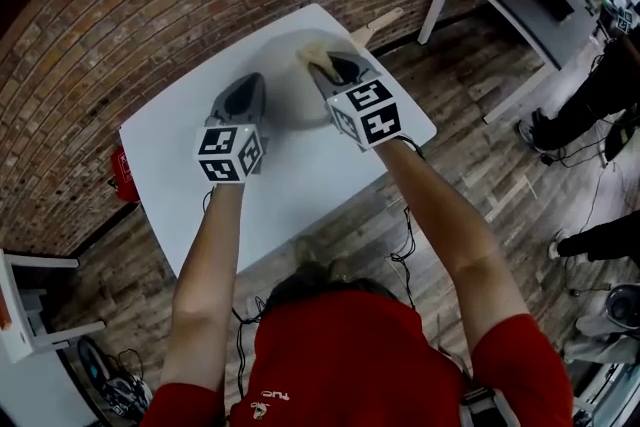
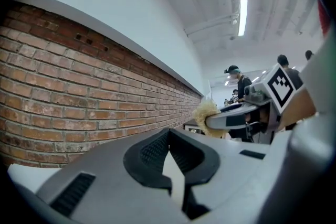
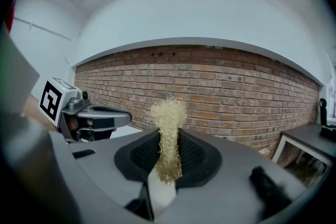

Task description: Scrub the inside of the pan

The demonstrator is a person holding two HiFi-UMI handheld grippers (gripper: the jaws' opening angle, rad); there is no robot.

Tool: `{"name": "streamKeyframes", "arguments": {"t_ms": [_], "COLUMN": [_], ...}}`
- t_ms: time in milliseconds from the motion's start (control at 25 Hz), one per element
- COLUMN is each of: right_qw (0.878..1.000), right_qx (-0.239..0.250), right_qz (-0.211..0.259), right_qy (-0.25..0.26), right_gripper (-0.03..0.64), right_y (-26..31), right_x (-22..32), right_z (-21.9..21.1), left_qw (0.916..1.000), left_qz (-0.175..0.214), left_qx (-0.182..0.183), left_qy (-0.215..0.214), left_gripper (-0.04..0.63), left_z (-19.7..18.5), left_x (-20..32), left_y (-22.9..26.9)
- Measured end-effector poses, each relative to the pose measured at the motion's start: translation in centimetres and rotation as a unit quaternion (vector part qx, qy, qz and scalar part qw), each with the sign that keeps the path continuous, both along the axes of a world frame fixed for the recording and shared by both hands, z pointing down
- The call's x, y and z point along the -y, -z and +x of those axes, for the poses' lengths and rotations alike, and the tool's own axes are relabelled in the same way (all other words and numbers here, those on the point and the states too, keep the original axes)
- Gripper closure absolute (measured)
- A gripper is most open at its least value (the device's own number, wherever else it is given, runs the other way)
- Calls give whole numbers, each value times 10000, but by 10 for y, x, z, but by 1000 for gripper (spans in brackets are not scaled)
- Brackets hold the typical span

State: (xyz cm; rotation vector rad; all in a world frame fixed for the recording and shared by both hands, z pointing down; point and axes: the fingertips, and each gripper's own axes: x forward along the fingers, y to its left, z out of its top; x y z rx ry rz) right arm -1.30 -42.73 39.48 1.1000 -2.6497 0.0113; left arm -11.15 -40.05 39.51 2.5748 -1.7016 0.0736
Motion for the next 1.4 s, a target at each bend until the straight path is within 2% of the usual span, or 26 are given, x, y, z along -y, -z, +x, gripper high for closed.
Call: {"name": "streamKeyframes", "arguments": {"t_ms": [240, 600, 1080, 1400], "right_qw": [9992, 9924, 9623, 9480], "right_qx": [-323, -716, -1686, -1965], "right_qz": [-214, -962, -2127, -2485], "right_qy": [-51, -291, 144, 301], "right_gripper": [529, 529, 529, 529], "right_y": [-17, -59, -131, -177], "right_x": [40, 86, 104, 105], "right_z": [-27, -58, -99, -114], "left_qw": [9999, 9990, 9978, 9970], "left_qz": [-75, -292, -632, -768], "left_qx": [-15, -24, -110, -123], "left_qy": [-118, -337, -158, -2], "left_gripper": [581, 581, 581, 581], "left_z": [-20, -46, -65, -76], "left_x": [38, 77, 90, 85], "left_y": [-12, -35, -61, -73]}}
